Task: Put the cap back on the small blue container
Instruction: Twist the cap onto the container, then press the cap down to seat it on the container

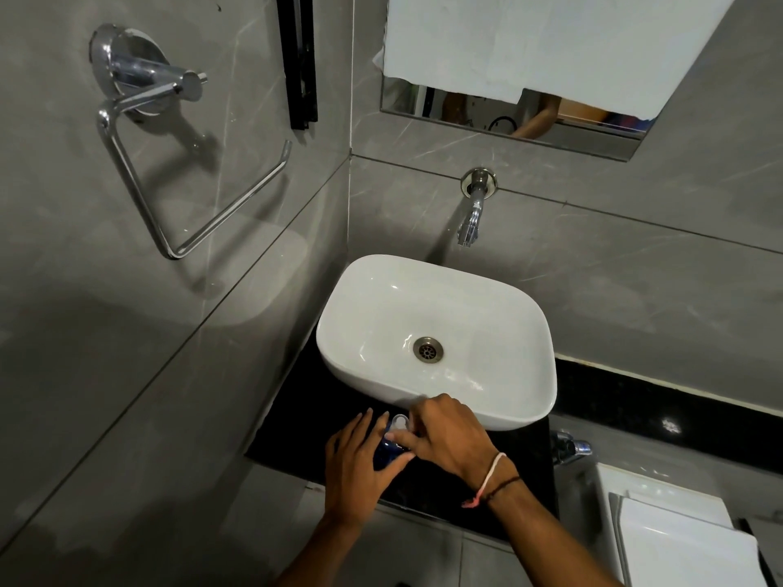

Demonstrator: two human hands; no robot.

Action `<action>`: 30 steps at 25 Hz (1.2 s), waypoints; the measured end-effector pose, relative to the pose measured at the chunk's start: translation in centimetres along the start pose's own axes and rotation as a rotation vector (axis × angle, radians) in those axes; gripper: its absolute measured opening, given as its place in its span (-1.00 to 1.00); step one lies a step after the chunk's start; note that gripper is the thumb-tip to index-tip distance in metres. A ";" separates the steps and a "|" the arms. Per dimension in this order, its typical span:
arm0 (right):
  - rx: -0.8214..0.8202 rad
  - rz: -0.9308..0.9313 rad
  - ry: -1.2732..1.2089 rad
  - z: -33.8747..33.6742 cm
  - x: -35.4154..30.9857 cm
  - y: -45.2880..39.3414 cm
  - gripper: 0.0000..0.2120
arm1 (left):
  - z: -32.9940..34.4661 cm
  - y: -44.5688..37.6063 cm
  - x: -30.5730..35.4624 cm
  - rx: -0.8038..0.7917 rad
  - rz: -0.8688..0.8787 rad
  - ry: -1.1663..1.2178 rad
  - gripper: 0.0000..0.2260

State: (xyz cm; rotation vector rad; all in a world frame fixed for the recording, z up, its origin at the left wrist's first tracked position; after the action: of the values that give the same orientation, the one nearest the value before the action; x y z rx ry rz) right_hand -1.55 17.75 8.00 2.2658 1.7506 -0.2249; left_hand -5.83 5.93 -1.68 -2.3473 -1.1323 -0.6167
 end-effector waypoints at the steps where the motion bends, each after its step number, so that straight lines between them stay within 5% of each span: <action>1: -0.003 -0.007 -0.050 0.1 0.1 0.3 -0.55 | 0.2 0.0 -0.1 -0.004 0.007 0.004 -0.38; 5: -0.138 -0.134 -0.267 0.5 0.1 0.6 -0.57 | 0.5 0.0 -0.3 0.005 0.010 0.003 -0.39; 8: -0.068 -0.115 -0.285 0.5 0.0 0.2 -0.69 | 0.3 0.0 -0.2 0.015 0.009 0.011 -0.38; 15: -0.067 -0.044 -0.429 2.2 2.2 0.4 -0.39 | 0.2 0.1 -0.2 -0.003 -0.002 0.034 -0.40; 23: 0.056 -0.114 -0.412 4.0 1.7 0.4 -0.86 | -0.1 0.0 0.0 0.005 -0.014 0.038 -0.34; 30: 0.104 -0.049 -0.489 3.8 2.4 0.2 -0.61 | -0.5 -0.7 -0.6 -0.006 -0.076 0.018 -0.42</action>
State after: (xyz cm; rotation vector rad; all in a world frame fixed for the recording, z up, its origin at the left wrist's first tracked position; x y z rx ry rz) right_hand -0.61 18.75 3.73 2.0060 1.5581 -0.8200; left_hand -6.82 5.61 -1.49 -2.3079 -1.2172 -0.6676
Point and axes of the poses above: each hand's wrist, its own y-axis away from the middle knuckle, its own z-axis out of the palm, x = y × z, the point moved 9 cm from there along -y, towards the middle knuckle, and after that the axes turned 1 degree about -z, right-handed, at the moved point
